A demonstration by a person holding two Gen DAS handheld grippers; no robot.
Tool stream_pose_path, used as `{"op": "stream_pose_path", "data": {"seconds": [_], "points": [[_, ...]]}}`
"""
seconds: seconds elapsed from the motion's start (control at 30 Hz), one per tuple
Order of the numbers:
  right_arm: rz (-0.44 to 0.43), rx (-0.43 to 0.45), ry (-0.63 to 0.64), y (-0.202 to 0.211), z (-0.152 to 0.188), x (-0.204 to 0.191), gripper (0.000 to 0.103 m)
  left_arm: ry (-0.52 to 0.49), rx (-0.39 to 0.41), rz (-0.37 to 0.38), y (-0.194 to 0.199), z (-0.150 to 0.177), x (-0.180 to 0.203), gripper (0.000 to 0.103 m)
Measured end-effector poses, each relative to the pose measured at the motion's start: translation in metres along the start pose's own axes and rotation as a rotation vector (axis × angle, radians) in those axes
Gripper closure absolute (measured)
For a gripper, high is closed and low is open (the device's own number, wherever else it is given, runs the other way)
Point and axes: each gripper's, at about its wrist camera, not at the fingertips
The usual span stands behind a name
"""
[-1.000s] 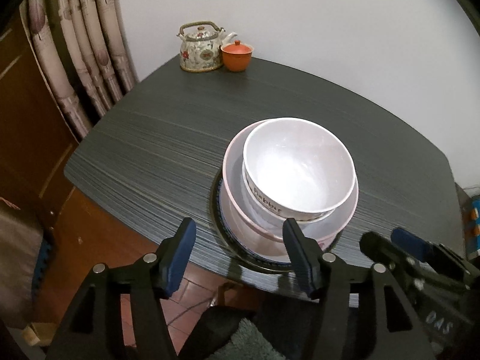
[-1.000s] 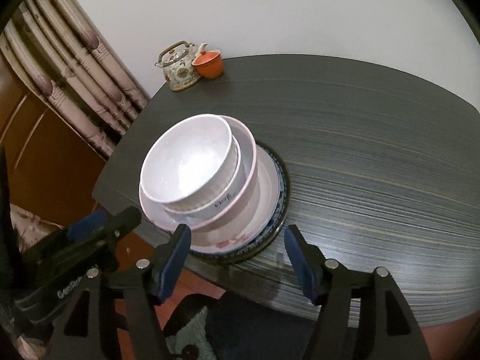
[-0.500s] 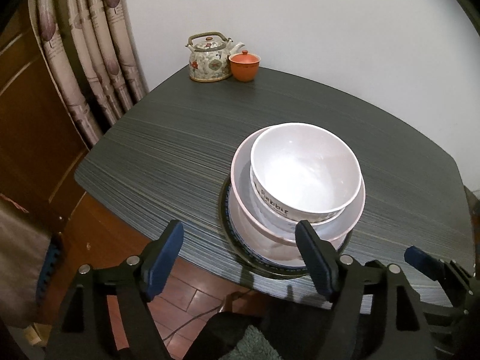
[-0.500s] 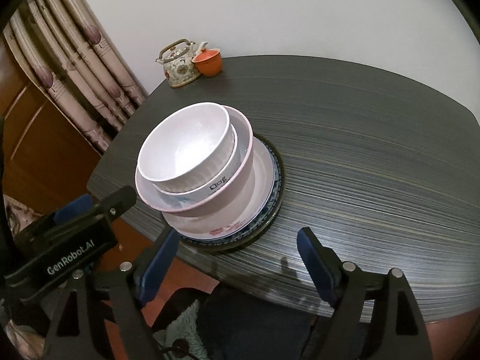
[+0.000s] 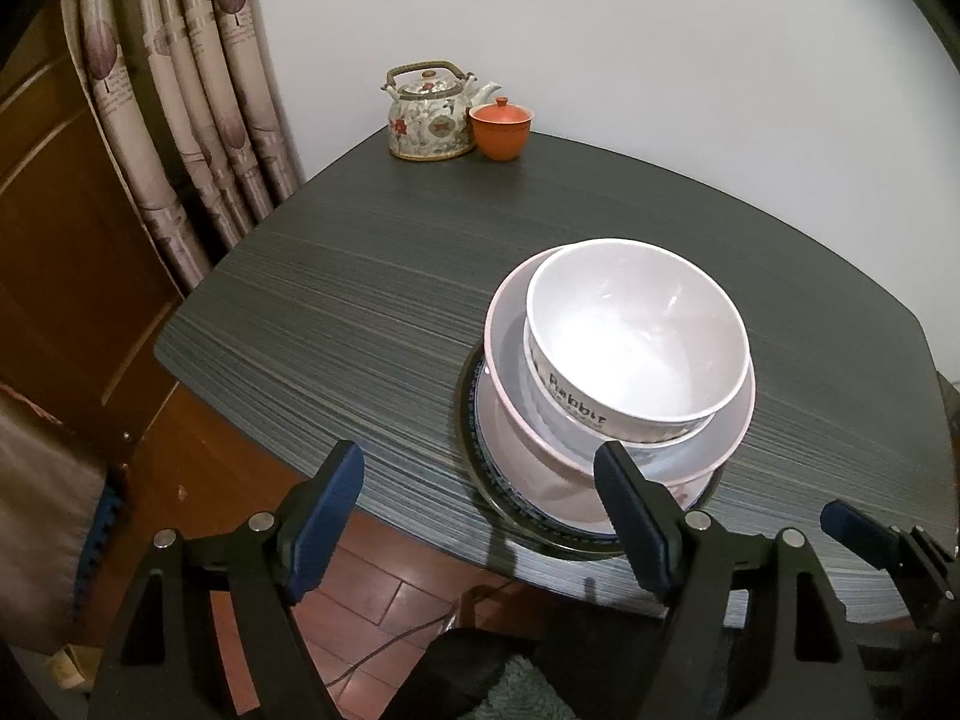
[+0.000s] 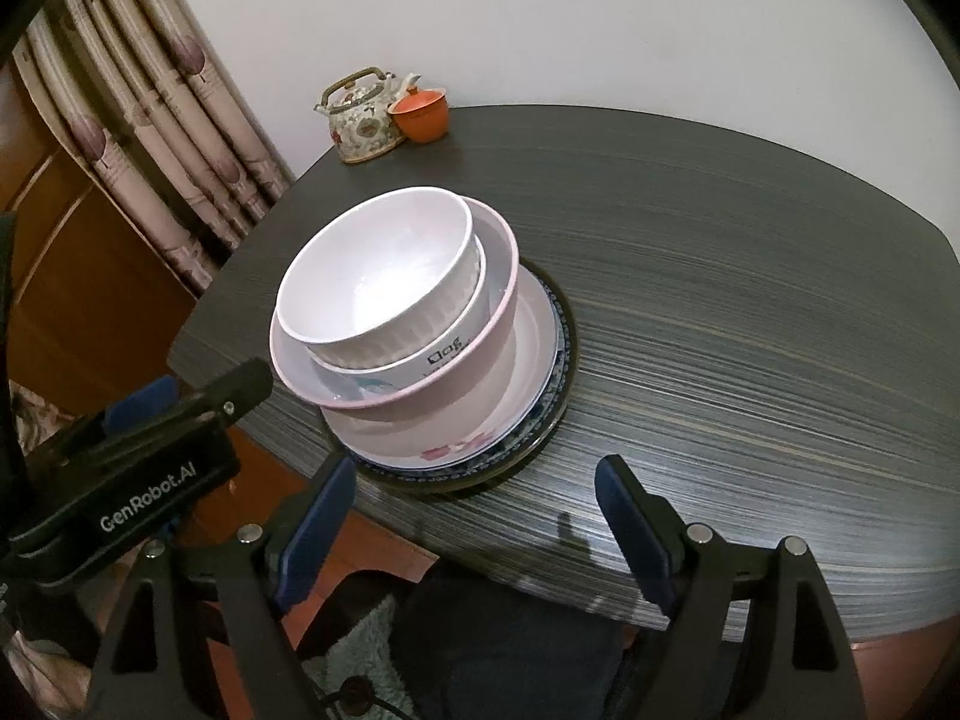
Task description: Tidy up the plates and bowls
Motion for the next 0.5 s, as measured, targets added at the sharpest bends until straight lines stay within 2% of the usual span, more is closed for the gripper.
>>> {"op": "stream_pose_path", "data": {"seconds": [0.5], "points": [[-0.003,-0.014,-0.005,-0.0089,-0.0012,-0.0021,0.019,0.005,0.003,0.005,-0.0041,-0.0005,-0.0036,0.027]]}}
Point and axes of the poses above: each gripper's, at about its wrist camera, not at the fingertips, and y roughly against the way its jaws point, x to its right, z to its underside, and after that the axes turned 5 degrees about -x, right-handed
